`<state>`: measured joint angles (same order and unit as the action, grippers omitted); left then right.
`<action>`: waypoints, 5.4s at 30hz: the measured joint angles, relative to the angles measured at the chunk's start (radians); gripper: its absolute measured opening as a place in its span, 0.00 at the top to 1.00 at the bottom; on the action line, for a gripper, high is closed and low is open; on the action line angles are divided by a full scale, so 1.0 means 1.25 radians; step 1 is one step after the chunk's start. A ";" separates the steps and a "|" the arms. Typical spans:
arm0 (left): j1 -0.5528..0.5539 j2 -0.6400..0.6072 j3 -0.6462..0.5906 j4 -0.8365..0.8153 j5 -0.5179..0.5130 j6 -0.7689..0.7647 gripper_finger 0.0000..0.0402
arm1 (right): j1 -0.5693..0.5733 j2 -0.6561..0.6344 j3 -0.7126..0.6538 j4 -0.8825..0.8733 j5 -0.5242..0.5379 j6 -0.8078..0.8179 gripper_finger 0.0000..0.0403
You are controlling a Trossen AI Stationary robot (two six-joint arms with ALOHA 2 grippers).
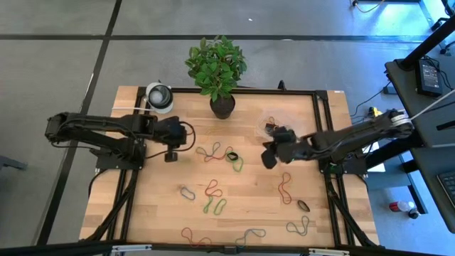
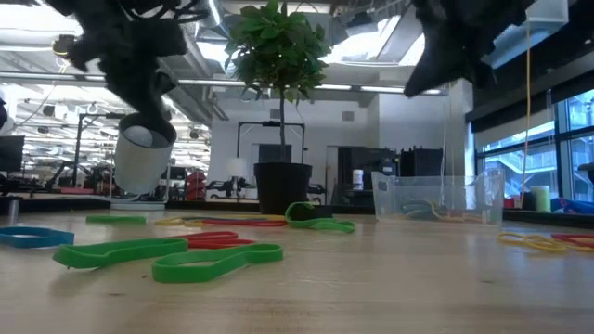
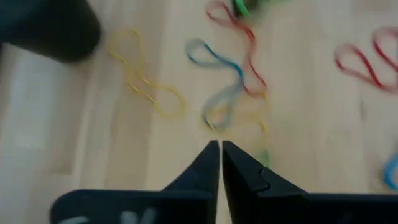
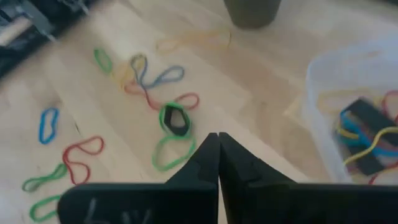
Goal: Pick and place rubber bands into bin
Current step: Put the green rubber band into the bin, then put the blue rubber band into the bin
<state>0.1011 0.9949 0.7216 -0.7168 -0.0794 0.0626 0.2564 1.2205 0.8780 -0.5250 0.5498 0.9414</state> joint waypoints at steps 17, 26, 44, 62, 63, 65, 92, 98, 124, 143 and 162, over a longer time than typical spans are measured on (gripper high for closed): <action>-0.004 0.293 -0.001 -0.070 0.101 -0.100 0.63 | 0.009 0.063 -0.001 0.048 0.000 0.058 0.98; -0.010 0.436 0.002 -0.027 0.099 -0.076 0.73 | 0.009 0.062 -0.001 0.050 0.000 0.034 0.98; -0.031 0.397 0.334 -0.083 0.005 -0.280 0.99 | 0.006 0.028 -0.001 -0.048 -0.011 -0.211 0.98; 0.007 0.727 0.908 -0.074 -0.106 -0.285 0.99 | 0.100 -0.354 -0.171 -0.196 -0.016 -0.125 1.00; 0.009 0.758 0.941 -0.066 -0.106 -0.284 0.99 | 0.107 -0.374 -0.177 -0.195 -0.016 -0.119 1.00; 0.014 0.815 1.005 -0.027 -0.104 -0.278 1.00 | 0.118 -0.410 -0.184 -0.195 -0.016 -0.110 0.99; 0.050 1.189 1.175 0.308 -0.096 -0.327 0.86 | 0.184 -0.557 -0.185 -0.214 -0.016 -0.131 0.99; 0.054 1.189 1.175 0.277 -0.113 -0.344 0.71 | 0.184 -0.557 -0.185 -0.214 -0.016 -0.153 0.99; -0.059 0.894 1.176 -0.085 -0.120 -0.229 1.00 | 0.184 -0.553 -0.185 -0.319 -0.041 0.003 1.00; -0.216 0.298 0.420 0.139 -0.129 -0.288 1.00 | 0.241 -0.101 -0.010 -0.354 -0.242 0.344 1.00; -0.347 -0.180 -0.045 0.242 -0.157 -0.461 1.00 | 0.368 0.543 0.481 -0.333 -0.303 -0.010 0.91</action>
<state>-0.3325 0.7695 0.6647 -0.4145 -0.2760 -0.5137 0.7170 1.8987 1.4786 -0.9417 0.1711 0.9294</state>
